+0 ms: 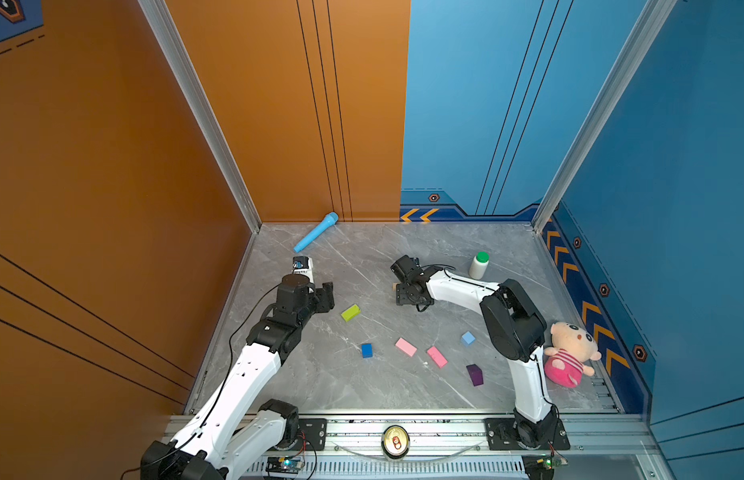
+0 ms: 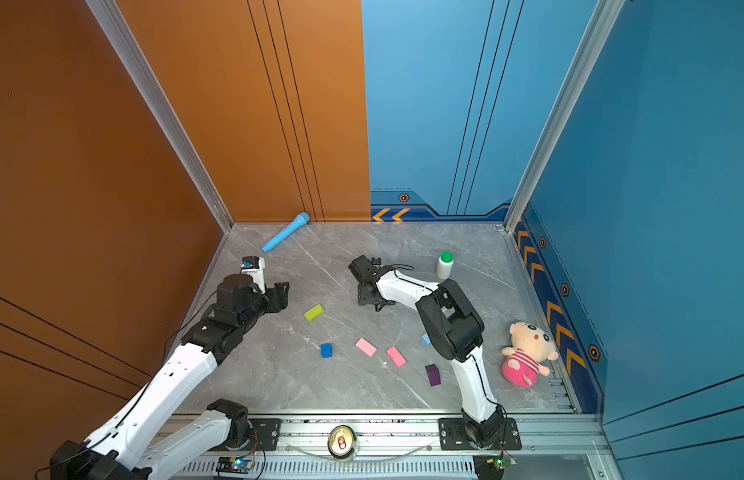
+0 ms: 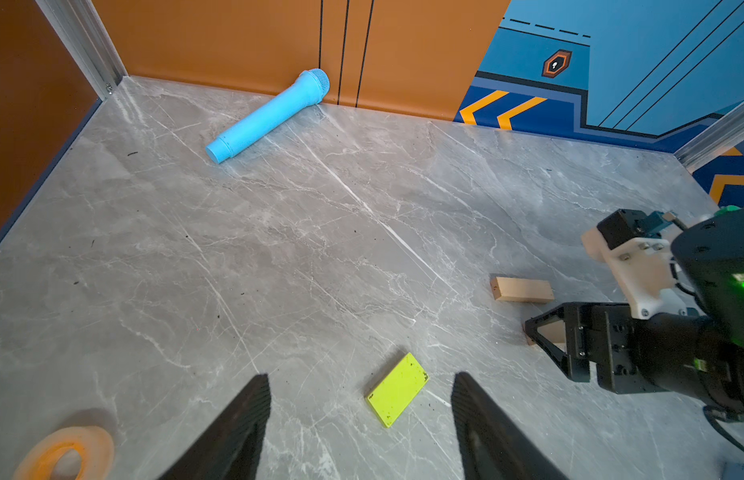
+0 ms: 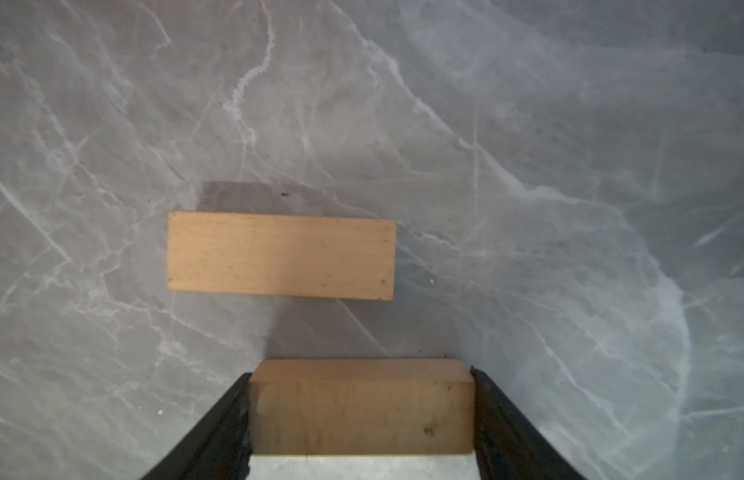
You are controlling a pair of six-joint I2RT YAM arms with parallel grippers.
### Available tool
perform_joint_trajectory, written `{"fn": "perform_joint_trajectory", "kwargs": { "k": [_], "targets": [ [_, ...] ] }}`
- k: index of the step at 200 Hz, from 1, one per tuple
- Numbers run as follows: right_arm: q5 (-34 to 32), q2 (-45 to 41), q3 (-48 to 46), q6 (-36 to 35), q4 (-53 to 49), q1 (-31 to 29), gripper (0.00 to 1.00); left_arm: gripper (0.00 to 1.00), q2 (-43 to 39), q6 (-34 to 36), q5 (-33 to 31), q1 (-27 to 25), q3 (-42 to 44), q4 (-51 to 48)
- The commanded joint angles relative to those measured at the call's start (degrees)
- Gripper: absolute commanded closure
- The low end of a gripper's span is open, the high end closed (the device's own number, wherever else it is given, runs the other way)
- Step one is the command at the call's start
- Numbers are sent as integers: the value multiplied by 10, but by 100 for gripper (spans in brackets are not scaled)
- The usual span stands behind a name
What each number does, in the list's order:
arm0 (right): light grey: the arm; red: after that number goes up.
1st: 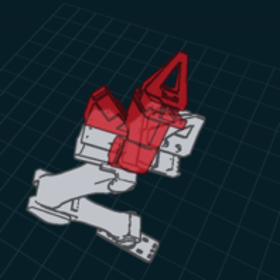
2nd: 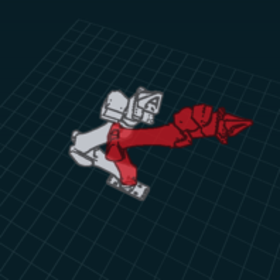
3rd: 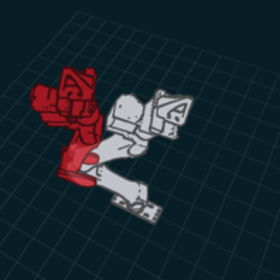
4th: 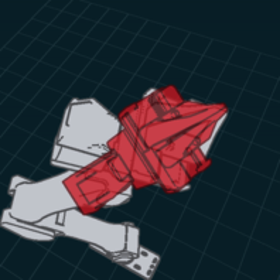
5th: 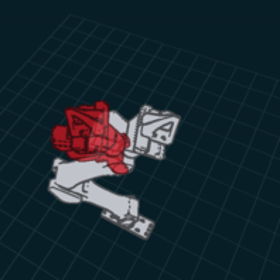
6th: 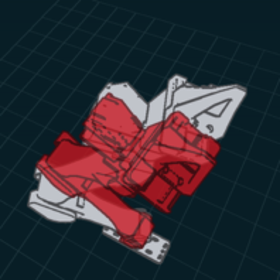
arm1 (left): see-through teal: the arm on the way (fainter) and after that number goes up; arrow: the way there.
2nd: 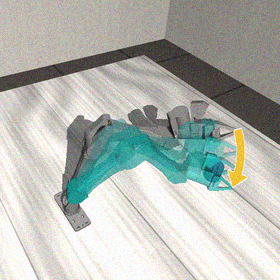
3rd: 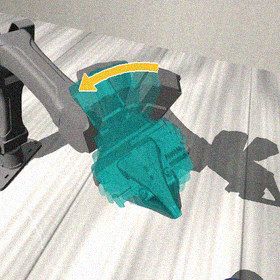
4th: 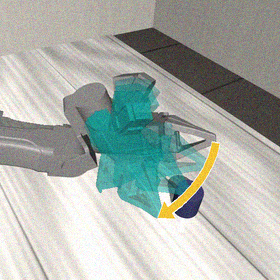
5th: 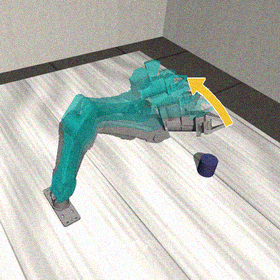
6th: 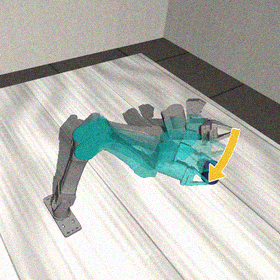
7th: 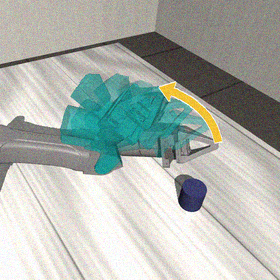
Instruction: Build the wood block tower
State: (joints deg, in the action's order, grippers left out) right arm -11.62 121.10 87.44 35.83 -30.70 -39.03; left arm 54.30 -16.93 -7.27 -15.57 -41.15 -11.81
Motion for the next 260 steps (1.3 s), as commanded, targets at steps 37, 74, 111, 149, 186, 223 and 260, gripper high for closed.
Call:
{"fn": "perform_joint_trajectory", "kwargs": {
  "k": [37,74,111,149,186,223,260],
  "targets": [
    [24,42,38,-2,-37,-7,25,29,-7,9,0,11,10,-4],
    [25,54,59,1,-43,-7,24,29,-8,9,2,12,12,-3],
    [21,62,69,2,-47,-7,22,29,-8,10,3,16,13,-4],
    [15,69,77,2,-52,-7,22,29,-8,9,3,17,14,-3],
    [11,74,84,4,-56,-7,22,29,-8,10,3,19,14,-4],
    [10,81,94,6,-59,-7,22,29,-6,10,6,21,15,-2],
    [8,84,100,10,-62,-7,21,29,-7,10,8,23,15,-2]
  ]
}}
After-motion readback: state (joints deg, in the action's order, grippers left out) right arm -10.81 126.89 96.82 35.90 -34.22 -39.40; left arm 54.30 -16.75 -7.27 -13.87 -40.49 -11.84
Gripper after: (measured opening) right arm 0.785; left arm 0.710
